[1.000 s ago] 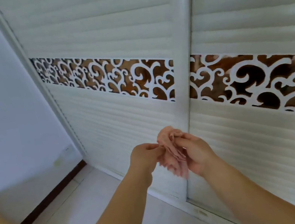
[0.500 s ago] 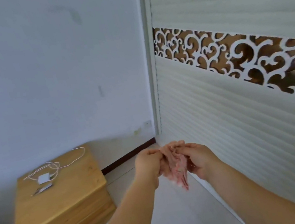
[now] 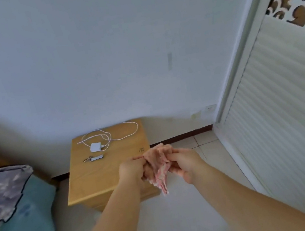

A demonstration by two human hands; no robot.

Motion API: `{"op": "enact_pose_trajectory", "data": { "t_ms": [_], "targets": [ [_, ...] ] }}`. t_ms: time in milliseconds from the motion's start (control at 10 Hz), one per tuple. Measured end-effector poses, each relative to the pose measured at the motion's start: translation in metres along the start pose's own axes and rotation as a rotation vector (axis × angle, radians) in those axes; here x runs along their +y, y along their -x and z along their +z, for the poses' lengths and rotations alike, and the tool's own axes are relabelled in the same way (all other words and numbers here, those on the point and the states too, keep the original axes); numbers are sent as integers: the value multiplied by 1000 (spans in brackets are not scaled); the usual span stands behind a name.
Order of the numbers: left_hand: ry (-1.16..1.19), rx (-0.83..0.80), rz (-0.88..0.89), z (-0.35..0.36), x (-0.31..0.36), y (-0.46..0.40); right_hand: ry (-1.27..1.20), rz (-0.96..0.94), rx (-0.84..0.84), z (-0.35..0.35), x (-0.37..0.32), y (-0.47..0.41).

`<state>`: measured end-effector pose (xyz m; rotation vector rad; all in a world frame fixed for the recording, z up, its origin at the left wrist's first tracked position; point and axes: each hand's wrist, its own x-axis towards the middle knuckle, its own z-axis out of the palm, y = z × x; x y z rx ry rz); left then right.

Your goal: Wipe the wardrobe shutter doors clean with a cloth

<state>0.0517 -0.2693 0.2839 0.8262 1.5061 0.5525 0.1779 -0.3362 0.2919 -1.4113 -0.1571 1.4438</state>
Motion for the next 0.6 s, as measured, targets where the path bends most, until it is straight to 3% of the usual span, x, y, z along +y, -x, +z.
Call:
{"op": "enact_pose_trajectory", "data": {
  "t_ms": [300,400,600],
  "targets": [
    [113,200,-78,-15,33,-79,210,65,-65,54,-28,-95],
    [12,243,-71,-20,47,-100,339,46,29,62,-38,-116],
    [-224,190,-36,-7,79,-136,282,46,204,39,-67,-130]
  ]
}}
